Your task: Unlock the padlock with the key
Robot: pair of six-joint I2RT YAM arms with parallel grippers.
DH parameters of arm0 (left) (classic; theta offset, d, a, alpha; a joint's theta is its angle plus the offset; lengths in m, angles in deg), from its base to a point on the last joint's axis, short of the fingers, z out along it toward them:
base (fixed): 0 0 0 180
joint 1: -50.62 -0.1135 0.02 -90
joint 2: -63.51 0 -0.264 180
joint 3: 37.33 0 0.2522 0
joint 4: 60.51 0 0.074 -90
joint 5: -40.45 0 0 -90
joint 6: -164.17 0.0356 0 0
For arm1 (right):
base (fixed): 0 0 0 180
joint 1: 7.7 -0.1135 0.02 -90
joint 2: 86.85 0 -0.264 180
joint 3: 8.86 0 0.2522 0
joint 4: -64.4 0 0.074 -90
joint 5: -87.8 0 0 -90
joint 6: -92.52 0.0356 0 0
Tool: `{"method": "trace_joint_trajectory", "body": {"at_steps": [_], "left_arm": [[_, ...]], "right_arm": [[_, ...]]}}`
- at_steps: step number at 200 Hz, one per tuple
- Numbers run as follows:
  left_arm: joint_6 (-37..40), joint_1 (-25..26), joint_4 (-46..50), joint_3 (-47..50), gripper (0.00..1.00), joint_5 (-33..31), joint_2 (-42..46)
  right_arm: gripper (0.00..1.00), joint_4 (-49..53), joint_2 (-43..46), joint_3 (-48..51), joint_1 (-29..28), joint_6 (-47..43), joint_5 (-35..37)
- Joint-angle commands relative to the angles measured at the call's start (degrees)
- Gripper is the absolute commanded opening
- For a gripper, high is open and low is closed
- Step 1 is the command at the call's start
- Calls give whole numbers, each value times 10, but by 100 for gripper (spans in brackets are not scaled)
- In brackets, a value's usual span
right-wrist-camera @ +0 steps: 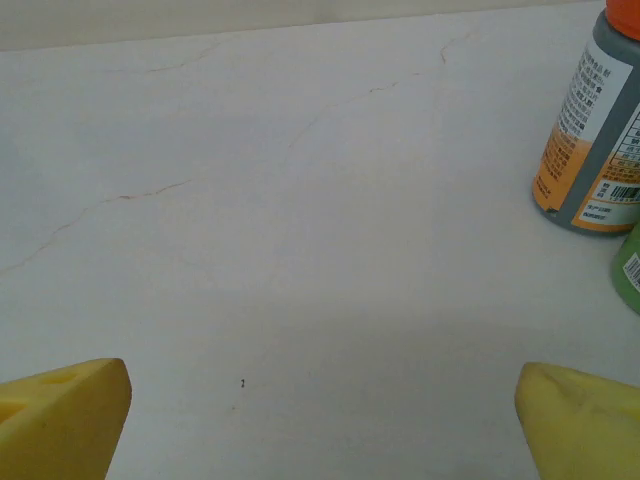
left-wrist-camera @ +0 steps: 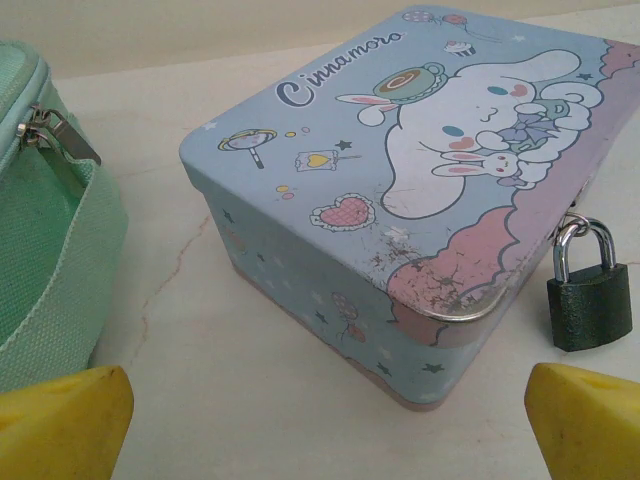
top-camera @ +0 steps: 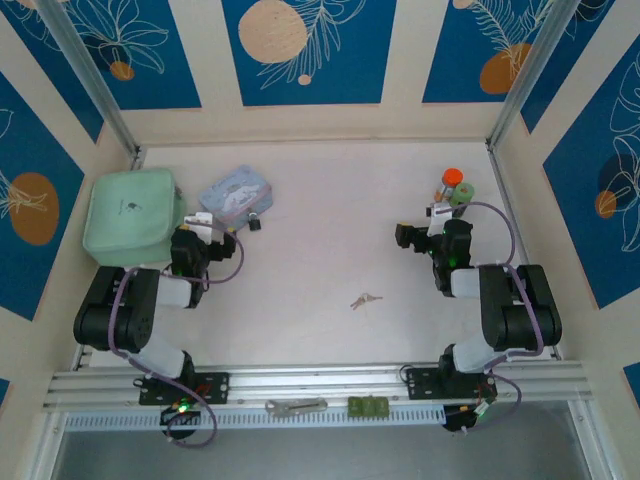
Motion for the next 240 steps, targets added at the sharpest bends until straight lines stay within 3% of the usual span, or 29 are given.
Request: {"method": "trace_joint_trajectory", "body": {"at_steps": [1,188,215,240], "left_arm": [[5,-7,-5,-7,100,10,-1],[4,-8,-3,-8,100,13,-1],[-1,-2,8,-5,100,-24,24],[2,9,104,-18,100,-65,111]], "right_arm": [[99,-13,0,-5,-1,5,-5],[99,-14,2,-5,0,6,-9],[99,40,36,-23,-23,-11,34],[100,142,96,-58,-71,-33,114]]}}
